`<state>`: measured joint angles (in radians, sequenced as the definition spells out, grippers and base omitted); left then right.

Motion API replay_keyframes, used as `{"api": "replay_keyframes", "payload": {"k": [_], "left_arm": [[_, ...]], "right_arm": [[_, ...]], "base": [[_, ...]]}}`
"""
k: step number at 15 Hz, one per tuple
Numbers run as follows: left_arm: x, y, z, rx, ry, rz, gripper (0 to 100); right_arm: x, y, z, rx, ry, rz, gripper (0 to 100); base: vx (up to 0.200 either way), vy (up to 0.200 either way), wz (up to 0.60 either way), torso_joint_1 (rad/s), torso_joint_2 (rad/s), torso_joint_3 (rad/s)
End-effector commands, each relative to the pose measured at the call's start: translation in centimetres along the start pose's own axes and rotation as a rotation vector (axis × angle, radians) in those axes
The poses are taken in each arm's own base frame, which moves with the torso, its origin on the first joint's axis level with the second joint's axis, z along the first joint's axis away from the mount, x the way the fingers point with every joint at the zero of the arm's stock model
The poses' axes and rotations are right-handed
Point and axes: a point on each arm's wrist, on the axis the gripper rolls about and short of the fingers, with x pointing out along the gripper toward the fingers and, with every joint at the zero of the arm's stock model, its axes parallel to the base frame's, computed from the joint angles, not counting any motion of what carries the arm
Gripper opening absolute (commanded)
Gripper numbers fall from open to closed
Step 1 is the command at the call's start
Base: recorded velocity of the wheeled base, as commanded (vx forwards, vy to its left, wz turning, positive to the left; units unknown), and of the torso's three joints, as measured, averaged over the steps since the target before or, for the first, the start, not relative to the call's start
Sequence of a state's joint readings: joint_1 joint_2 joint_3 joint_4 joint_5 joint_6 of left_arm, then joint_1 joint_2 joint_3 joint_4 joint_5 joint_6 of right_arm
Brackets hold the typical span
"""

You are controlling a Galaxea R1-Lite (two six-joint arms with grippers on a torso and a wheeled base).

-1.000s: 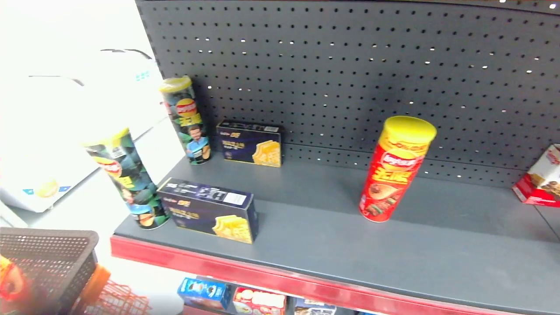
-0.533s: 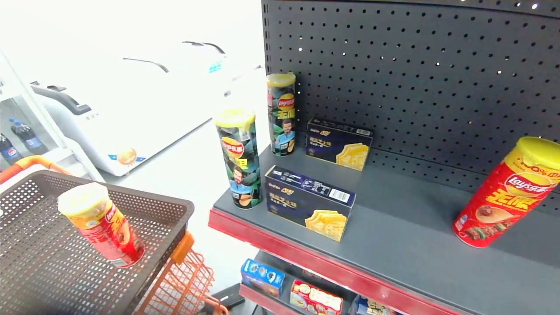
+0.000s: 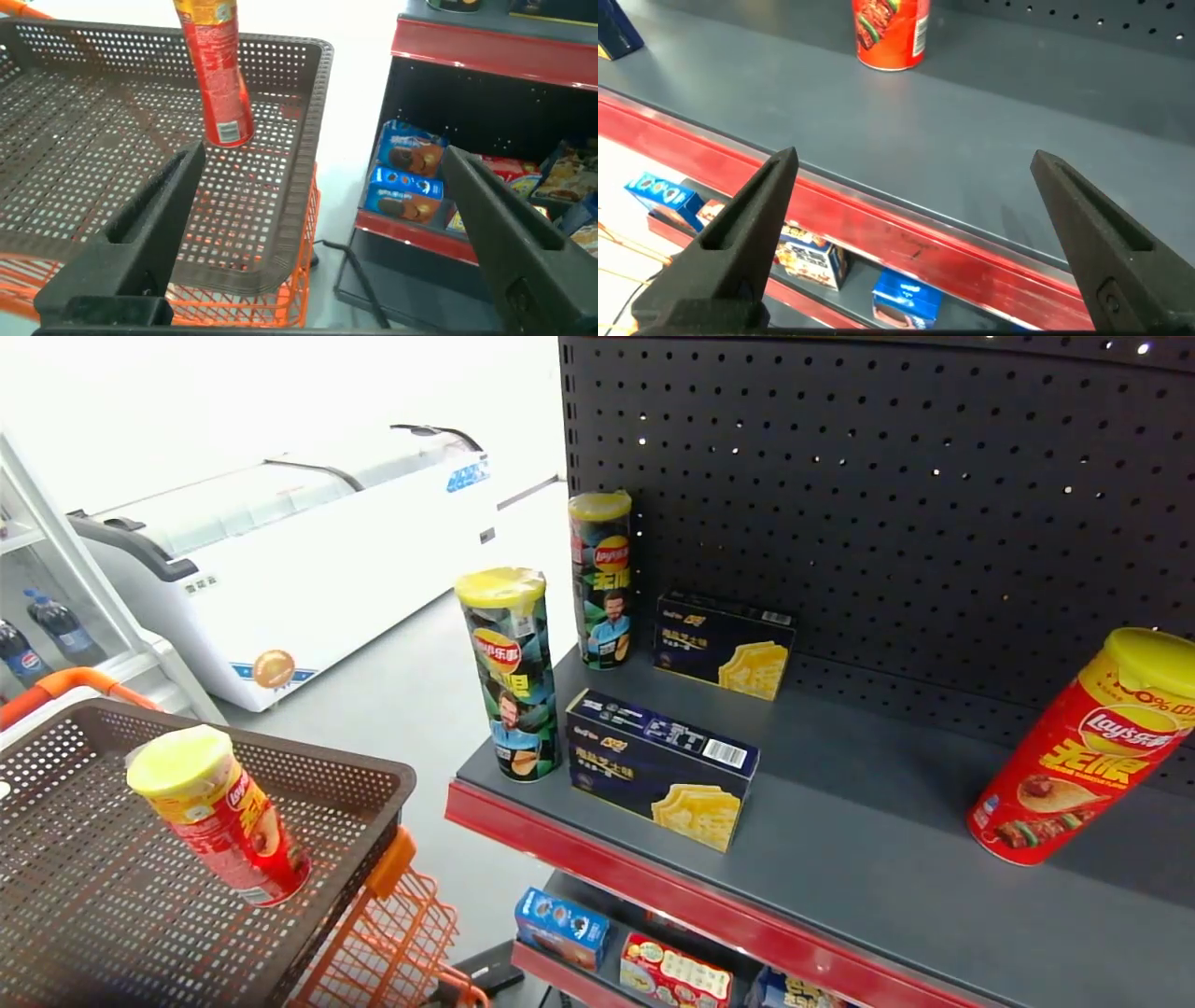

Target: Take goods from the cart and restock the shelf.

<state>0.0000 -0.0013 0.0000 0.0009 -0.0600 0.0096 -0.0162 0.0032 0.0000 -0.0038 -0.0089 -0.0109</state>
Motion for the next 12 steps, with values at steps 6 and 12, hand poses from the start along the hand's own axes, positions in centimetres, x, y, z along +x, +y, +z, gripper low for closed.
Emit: {"api": "replay_keyframes", "payload": {"k": [6, 12], "left_arm": [[1.0, 0.4, 8.5, 0.075, 0.066, 0.129, 100], [6.7, 1.3, 9.3, 0.067, 0.308, 0.234, 100]], "right_arm": [[0.0, 0.0, 0.0, 0.0, 0.001, 0.001, 100], [0.0, 0.0, 0.0, 0.0, 0.002, 0.001, 100]], "base": [[0.0, 0.0, 0.0, 0.0, 0.0, 0.0], [0.0, 0.0, 0.0, 0.0, 0.0, 0.0]]}}
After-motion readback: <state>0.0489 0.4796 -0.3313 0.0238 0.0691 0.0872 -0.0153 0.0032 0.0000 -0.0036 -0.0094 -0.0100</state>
